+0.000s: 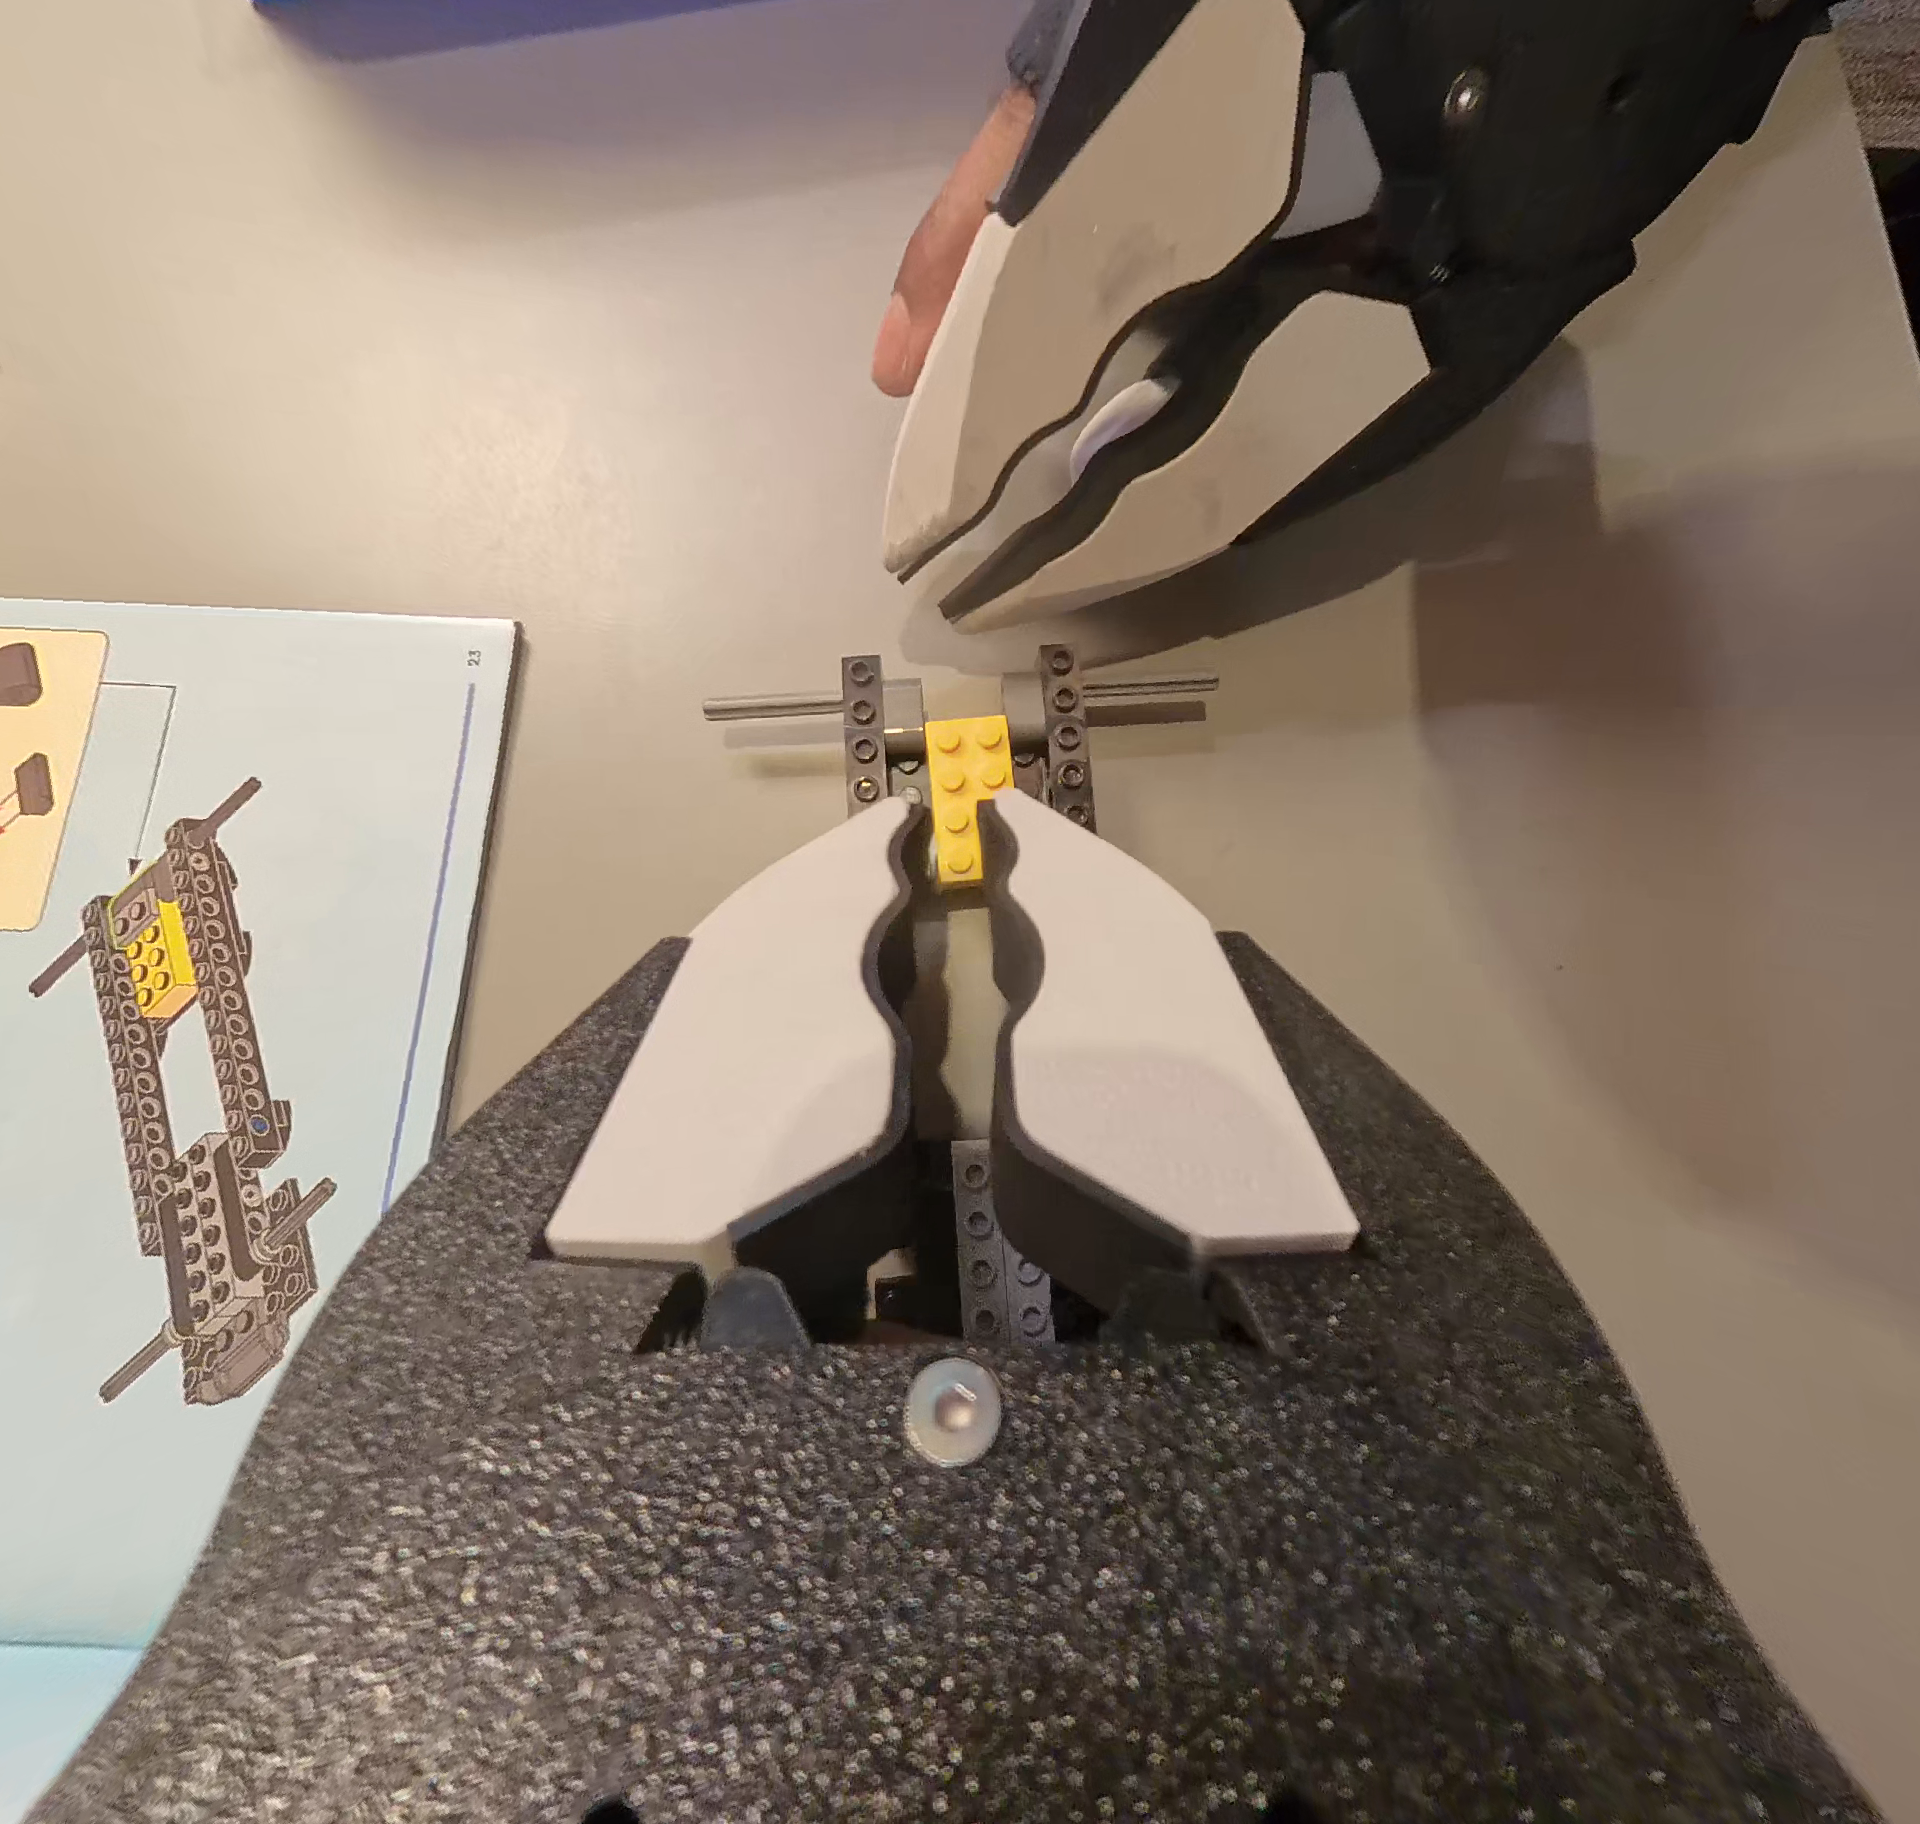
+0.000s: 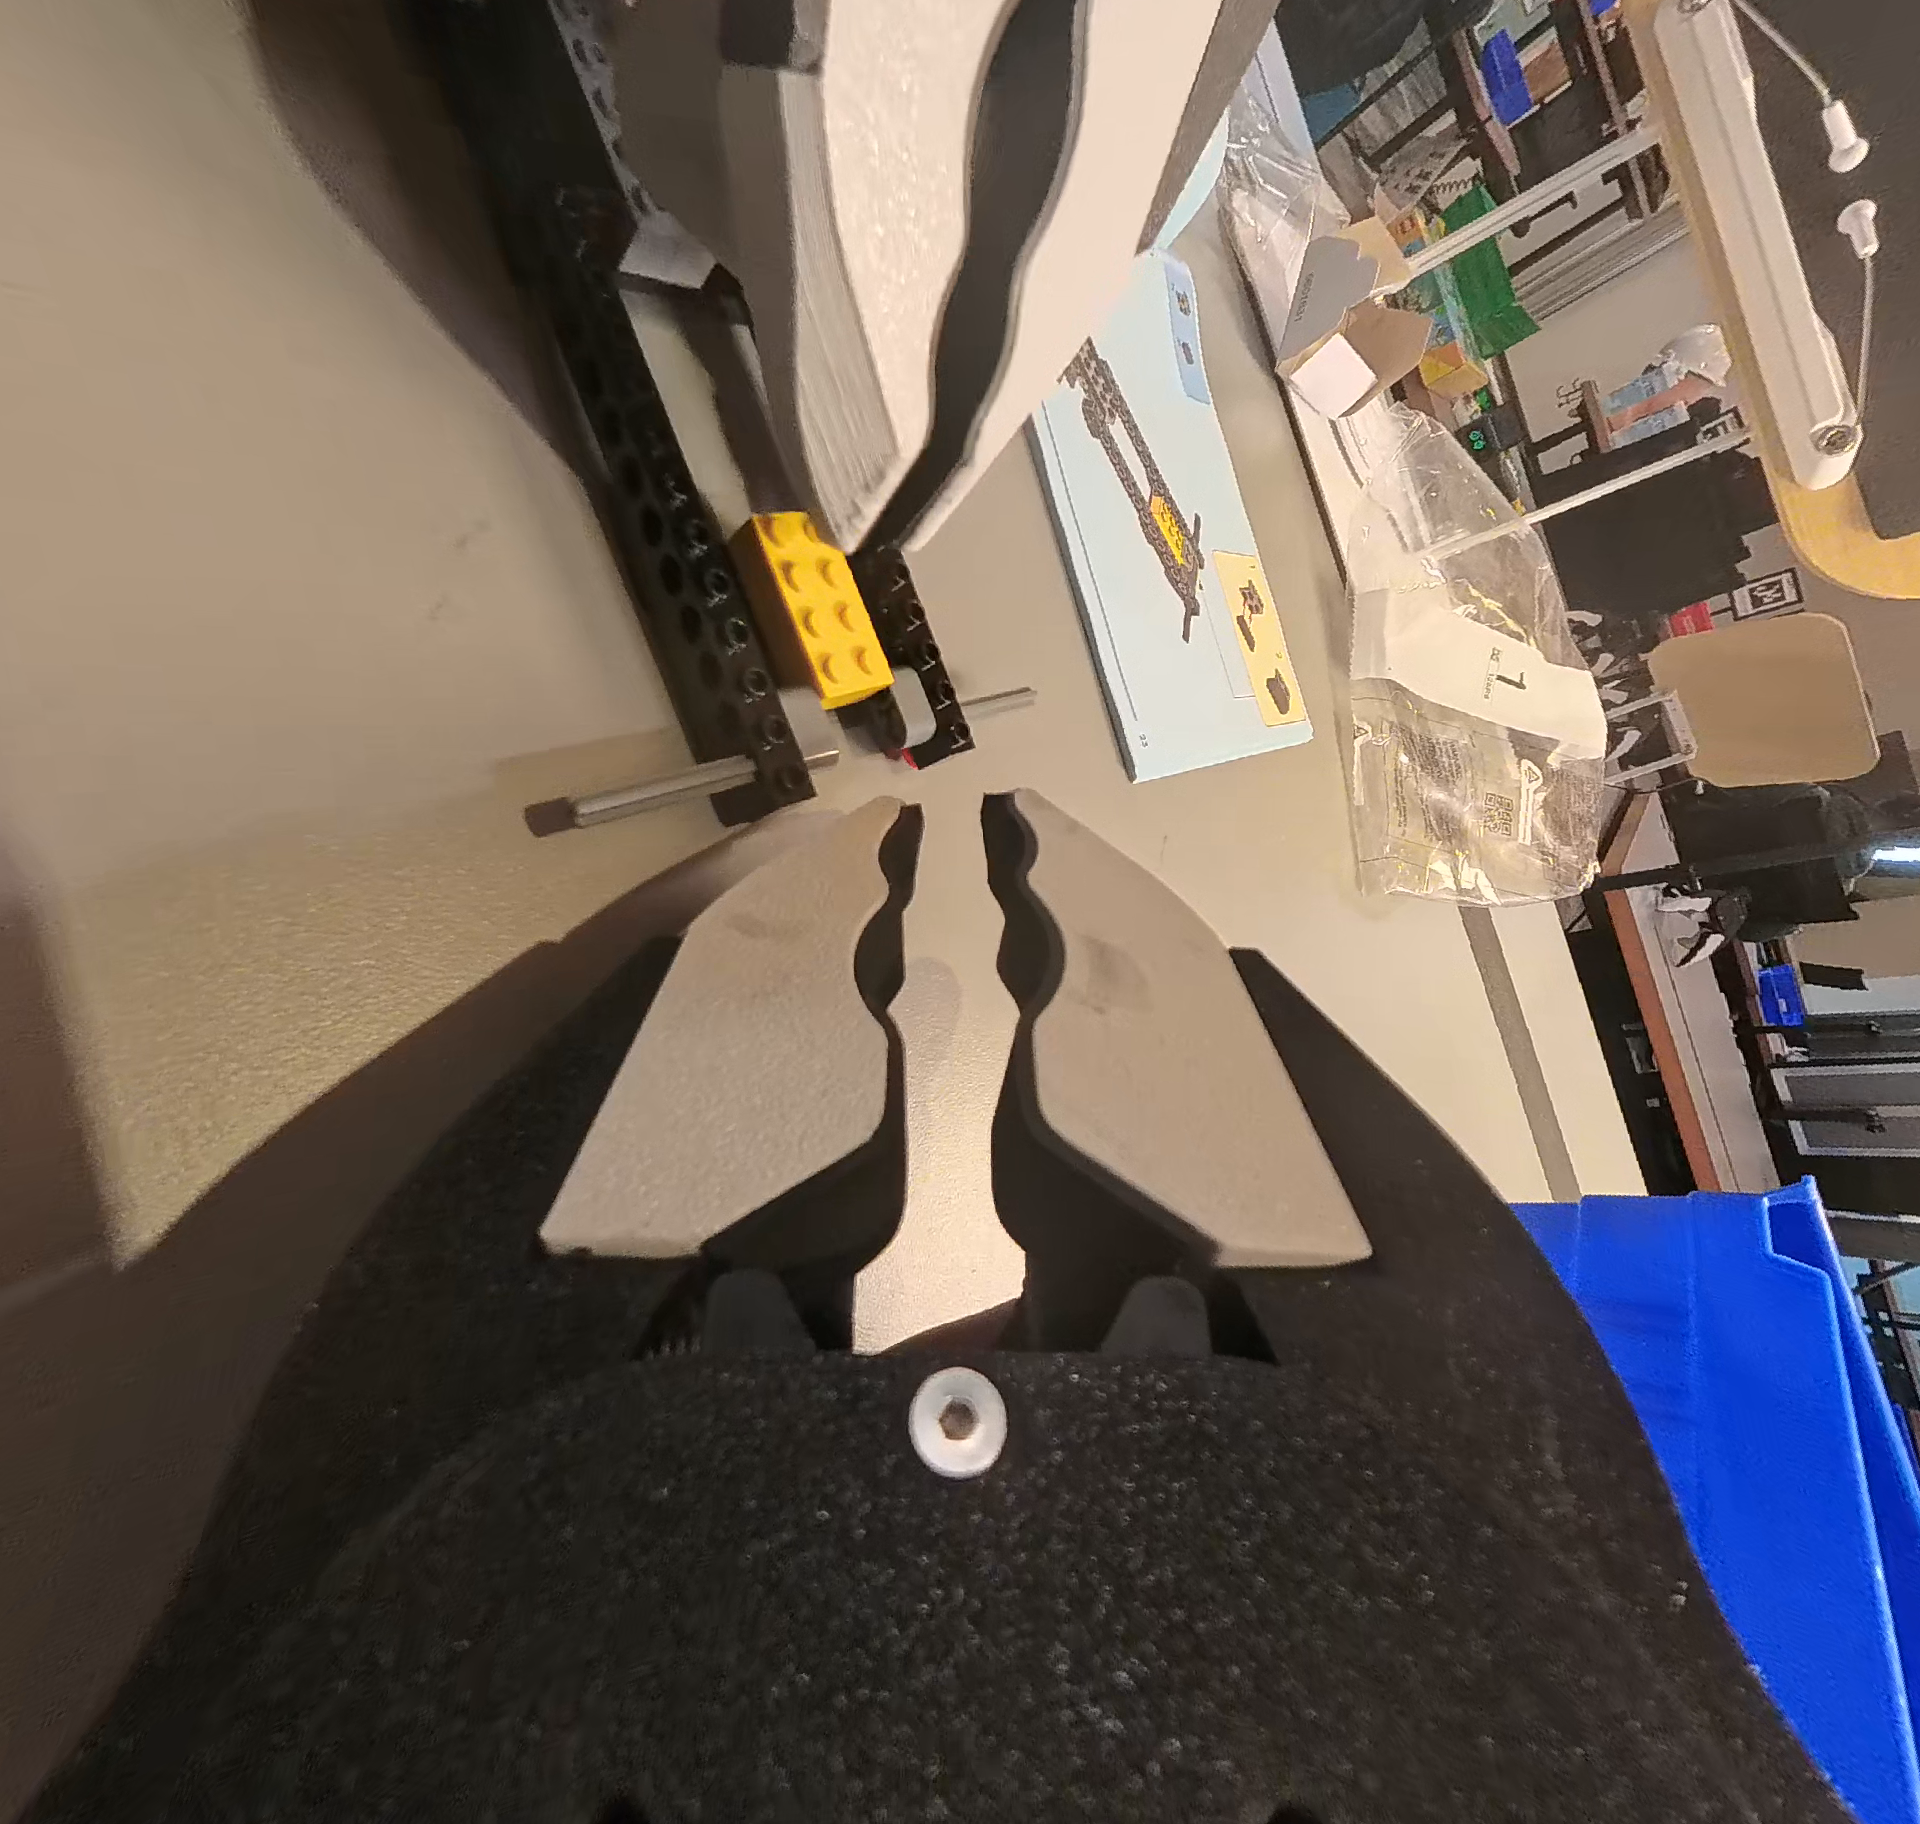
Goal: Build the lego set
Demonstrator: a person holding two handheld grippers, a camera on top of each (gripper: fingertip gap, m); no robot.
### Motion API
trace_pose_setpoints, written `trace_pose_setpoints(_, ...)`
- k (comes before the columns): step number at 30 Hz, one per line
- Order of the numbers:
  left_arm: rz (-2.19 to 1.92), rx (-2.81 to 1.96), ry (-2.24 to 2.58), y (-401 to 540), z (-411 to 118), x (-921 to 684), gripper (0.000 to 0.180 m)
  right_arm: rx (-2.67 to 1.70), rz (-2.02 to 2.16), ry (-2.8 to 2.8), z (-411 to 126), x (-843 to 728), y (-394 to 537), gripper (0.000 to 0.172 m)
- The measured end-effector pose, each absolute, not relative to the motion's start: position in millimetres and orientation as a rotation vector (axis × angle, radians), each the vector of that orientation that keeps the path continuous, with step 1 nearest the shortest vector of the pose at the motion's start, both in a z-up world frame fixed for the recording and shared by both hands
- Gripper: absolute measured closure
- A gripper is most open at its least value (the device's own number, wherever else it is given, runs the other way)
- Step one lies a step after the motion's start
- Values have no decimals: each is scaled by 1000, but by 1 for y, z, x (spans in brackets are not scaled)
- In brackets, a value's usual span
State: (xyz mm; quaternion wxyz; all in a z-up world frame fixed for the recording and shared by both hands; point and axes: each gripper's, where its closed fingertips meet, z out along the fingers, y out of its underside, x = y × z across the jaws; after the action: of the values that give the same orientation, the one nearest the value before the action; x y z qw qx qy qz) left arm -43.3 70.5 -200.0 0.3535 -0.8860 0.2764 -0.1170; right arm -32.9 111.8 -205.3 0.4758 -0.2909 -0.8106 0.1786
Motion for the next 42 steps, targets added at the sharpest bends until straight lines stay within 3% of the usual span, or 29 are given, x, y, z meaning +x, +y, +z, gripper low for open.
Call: trace_pose_setpoints(42,-304,-2326,701,76,-208,-43,172,-700,428,-1991,-206,-33,111,159)
